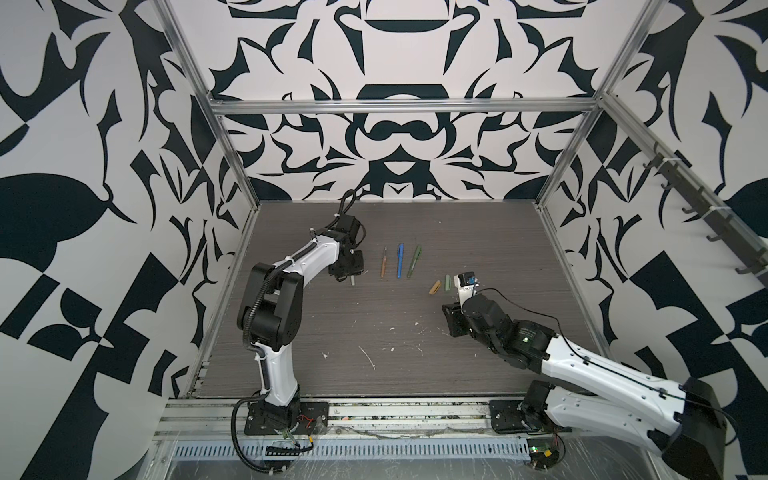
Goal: Insert the pens into the pen caps
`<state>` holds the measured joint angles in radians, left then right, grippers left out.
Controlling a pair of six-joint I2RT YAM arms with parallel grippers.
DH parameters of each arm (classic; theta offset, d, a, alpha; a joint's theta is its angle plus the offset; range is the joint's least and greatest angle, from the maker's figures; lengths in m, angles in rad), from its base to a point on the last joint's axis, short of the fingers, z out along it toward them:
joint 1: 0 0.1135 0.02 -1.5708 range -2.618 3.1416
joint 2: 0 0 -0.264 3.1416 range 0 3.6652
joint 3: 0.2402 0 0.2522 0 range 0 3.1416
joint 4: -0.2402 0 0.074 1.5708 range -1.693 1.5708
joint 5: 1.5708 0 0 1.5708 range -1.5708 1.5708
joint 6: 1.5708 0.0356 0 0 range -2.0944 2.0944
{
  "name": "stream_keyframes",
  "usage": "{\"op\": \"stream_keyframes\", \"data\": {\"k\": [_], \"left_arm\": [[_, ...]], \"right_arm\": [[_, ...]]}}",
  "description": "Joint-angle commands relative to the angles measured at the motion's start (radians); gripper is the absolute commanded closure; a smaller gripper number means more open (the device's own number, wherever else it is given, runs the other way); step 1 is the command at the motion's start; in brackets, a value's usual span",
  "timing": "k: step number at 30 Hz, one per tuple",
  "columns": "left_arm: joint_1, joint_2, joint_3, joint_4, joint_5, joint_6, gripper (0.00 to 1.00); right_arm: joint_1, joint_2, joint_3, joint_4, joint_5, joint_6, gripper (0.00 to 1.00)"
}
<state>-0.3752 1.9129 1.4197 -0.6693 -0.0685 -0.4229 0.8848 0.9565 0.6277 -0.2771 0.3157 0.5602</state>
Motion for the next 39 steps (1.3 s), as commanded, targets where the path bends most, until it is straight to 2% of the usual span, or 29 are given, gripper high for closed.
{"op": "stream_keyframes", "data": {"k": [1, 11, 17, 20, 24, 30, 35, 39], "left_arm": [[0.002, 0.038, 0.026, -0.007, 0.003, -0.042, 0.64], [0.002, 0.124, -0.002, 0.017, -0.02, -0.039, 0.74], [0.002, 0.093, -0.073, 0.054, -0.033, -0.025, 0.87], [0.0, 0.058, -0.116, 0.076, -0.035, -0.016, 0.89], [-0.036, -0.054, -0.2, 0.148, -0.023, 0.005, 0.92], [-0.179, -0.326, -0.416, 0.359, -0.029, 0.021, 0.95], [-0.345, -0.54, -0.653, 0.646, 0.012, 0.006, 0.95], [-0.453, -0.682, -0.799, 0.858, 0.101, 0.006, 0.95]], "right_arm": [[-0.001, -0.027, 0.03, 0.037, -0.02, 0.017, 0.63], [-0.003, -0.057, 0.018, 0.035, -0.012, 0.015, 0.64], [-0.001, -0.055, 0.019, 0.033, -0.021, 0.024, 0.65], [-0.002, -0.054, 0.025, 0.032, -0.025, 0.029, 0.65], [-0.002, -0.039, 0.045, 0.03, -0.053, 0.03, 0.66], [-0.004, -0.027, 0.074, 0.042, -0.112, 0.029, 0.66], [-0.006, -0.041, 0.061, 0.125, -0.113, 0.048, 0.56], [-0.008, -0.01, 0.071, 0.216, -0.201, 0.067, 0.45]]}}
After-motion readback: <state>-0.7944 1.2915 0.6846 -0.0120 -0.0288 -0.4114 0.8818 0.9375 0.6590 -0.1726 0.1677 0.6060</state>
